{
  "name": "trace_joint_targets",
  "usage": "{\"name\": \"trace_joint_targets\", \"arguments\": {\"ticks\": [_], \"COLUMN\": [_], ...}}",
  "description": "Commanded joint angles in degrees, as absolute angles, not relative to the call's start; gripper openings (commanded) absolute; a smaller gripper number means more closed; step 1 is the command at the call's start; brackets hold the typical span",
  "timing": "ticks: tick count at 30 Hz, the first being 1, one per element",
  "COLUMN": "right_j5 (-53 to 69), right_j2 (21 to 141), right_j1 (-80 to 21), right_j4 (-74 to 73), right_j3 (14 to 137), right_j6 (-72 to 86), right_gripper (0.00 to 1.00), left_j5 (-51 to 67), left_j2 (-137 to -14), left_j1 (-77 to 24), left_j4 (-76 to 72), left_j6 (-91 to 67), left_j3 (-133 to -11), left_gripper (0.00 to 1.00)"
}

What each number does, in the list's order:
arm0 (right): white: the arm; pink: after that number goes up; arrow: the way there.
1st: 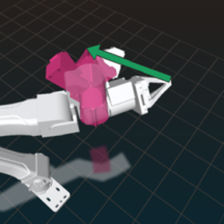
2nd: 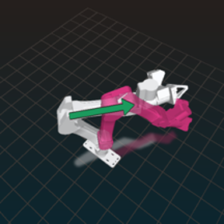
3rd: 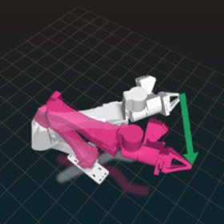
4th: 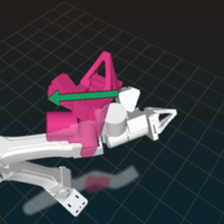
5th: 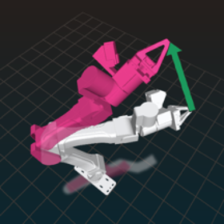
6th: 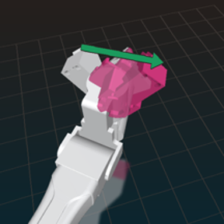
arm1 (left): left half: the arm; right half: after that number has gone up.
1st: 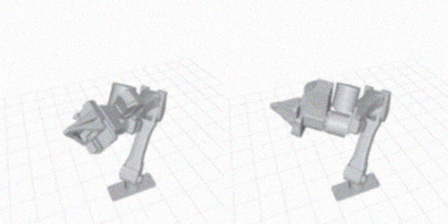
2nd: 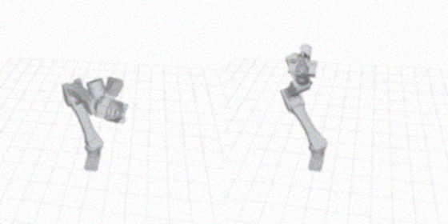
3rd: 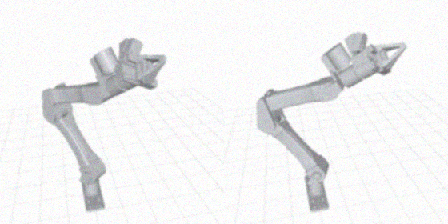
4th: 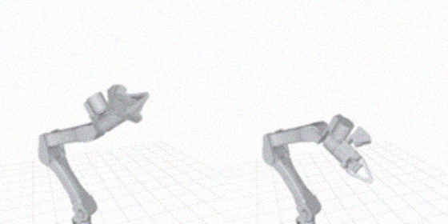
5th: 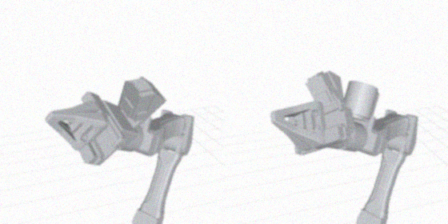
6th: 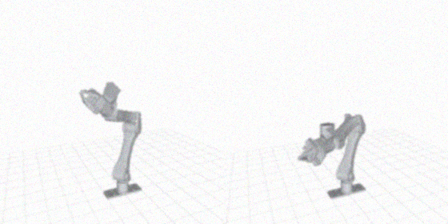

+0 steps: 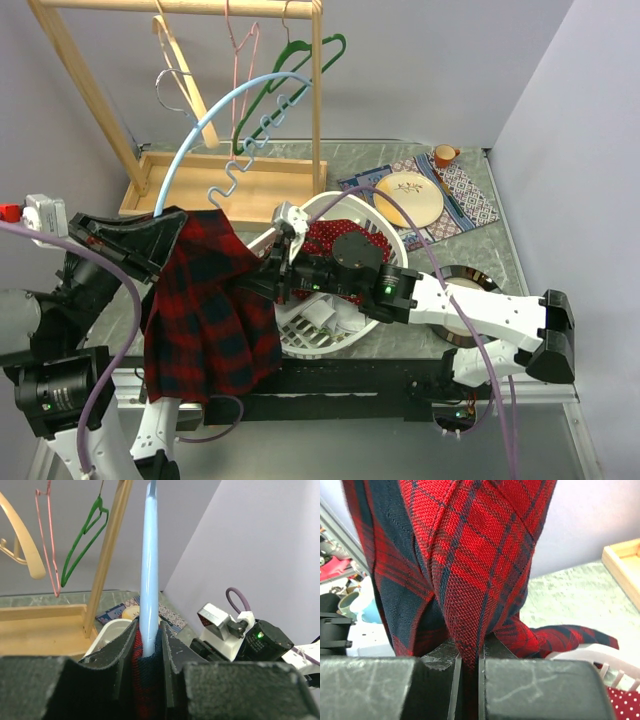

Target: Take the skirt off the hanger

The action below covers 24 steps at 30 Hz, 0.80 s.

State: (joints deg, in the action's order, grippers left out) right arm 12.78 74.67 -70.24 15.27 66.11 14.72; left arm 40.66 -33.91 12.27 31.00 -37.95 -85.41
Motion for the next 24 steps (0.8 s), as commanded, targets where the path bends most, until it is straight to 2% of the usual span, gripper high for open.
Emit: {"name": "trace_joint_targets", "arguments": {"ticks": [1, 7, 8, 9, 13, 18, 20, 21, 24], "right_j5": [11.1, 9.4, 9.3, 9.3, 8.5, 6.8, 7.5, 7.6, 8.2], "right_j2": [75.8, 74.6, 74.4, 74.2, 73.6, 70.8, 69.6, 68.4, 66.2], "right_j1": [-70.0, -70.0, -70.0, -69.9, -69.9, -70.0, -69.9, -70.0, -69.9], "right_j4": [9.5, 9.1, 9.2, 9.2, 8.6, 9.0, 9.1, 9.2, 9.1], "right_j3": [68.5, 65.3, 64.9, 64.9, 64.7, 62.2, 60.3, 59.6, 57.1], "right_j6": [15.8, 16.5, 16.6, 16.7, 16.8, 17.7, 17.4, 17.1, 15.1], "right_gripper": [0.00, 0.00, 0.00, 0.00, 0.00, 0.00, 0.00, 0.00, 0.00], "left_j5": [34.4, 34.3, 34.5, 34.8, 35.6, 31.1, 28.6, 27.7, 24.5], "left_j2": [-33.0, -33.6, -33.3, -33.0, -32.4, -33.7, -34.9, -35.3, -36.6], "left_j1": [12.6, 12.6, 12.6, 12.6, 12.6, 12.6, 12.6, 12.6, 12.7], "left_j4": [20.7, 18.6, 17.9, 16.4, 15.0, 21.6, 26.9, 28.6, 31.4], "left_j6": [-40.3, -41.7, -41.8, -41.4, -41.1, -36.3, -34.3, -32.4, -30.7], "left_j3": [-86.2, -85.2, -84.6, -83.4, -81.0, -81.6, -82.1, -81.7, -78.3], "left_gripper": [0.27, 0.28, 0.24, 0.01, 0.01, 0.01, 0.14, 0.33, 0.53]}}
